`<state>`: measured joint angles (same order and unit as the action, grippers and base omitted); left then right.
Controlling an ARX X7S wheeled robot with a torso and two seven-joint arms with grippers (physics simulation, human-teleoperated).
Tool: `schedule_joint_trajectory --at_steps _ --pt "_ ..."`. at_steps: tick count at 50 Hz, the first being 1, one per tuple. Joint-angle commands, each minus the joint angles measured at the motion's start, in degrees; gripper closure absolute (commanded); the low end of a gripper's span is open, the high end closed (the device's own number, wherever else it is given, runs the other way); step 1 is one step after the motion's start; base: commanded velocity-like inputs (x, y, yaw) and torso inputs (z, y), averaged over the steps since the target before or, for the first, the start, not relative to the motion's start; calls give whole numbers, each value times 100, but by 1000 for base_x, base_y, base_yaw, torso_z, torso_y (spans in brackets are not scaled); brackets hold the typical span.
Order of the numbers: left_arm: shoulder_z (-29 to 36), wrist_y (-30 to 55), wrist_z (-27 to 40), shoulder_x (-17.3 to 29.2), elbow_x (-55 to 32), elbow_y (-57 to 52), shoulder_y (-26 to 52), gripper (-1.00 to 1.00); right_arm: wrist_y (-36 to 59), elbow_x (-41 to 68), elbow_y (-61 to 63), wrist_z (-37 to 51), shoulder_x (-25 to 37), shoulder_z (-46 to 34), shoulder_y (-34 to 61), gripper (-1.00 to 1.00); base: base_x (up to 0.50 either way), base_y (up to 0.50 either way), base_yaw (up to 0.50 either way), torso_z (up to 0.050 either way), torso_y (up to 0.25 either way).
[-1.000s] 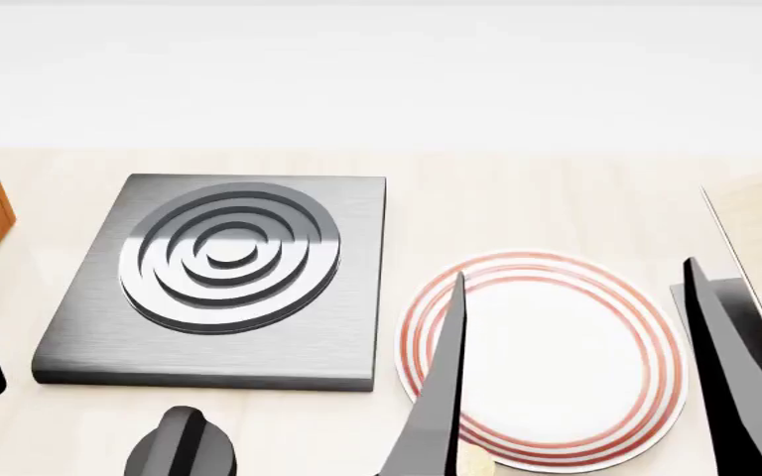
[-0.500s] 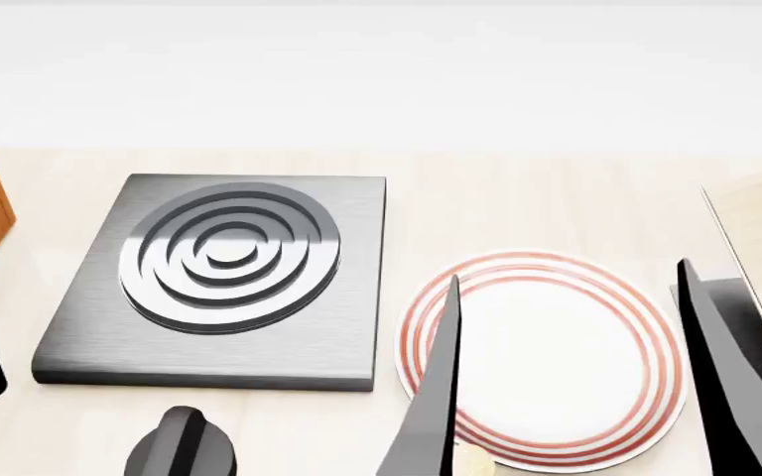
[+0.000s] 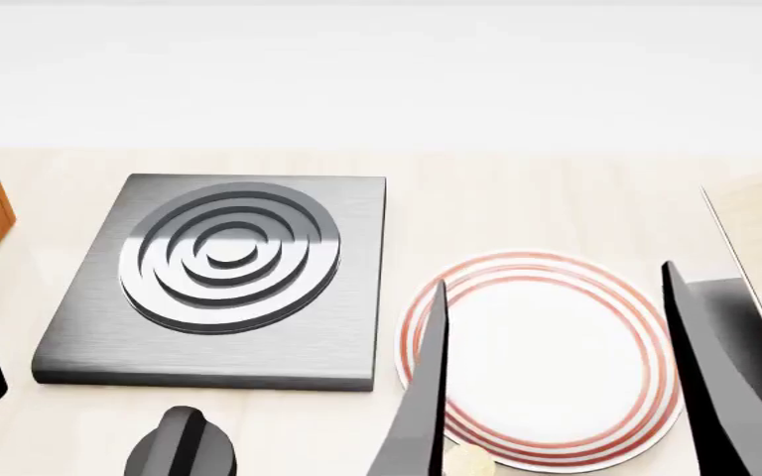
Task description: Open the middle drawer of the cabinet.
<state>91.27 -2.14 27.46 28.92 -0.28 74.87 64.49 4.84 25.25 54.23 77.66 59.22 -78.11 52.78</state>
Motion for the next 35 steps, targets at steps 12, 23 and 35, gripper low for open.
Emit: schedule_joint_trajectory --at_steps 12,23,35 --pt "-38 155 360 38 26 12 109 100 -8 -12 -30 -60 -38 24 -47 -100 0 0 0 0 2" --pt "-54 -148 739 -36 57 11 405 100 -20 -9 -27 -94 -54 44 -60 -100 0 0 0 0 4" --pt "39 -452 853 -120 79 11 560 100 46 -24 26 -89 -69 49 -68 -100 0 0 0 1 7"
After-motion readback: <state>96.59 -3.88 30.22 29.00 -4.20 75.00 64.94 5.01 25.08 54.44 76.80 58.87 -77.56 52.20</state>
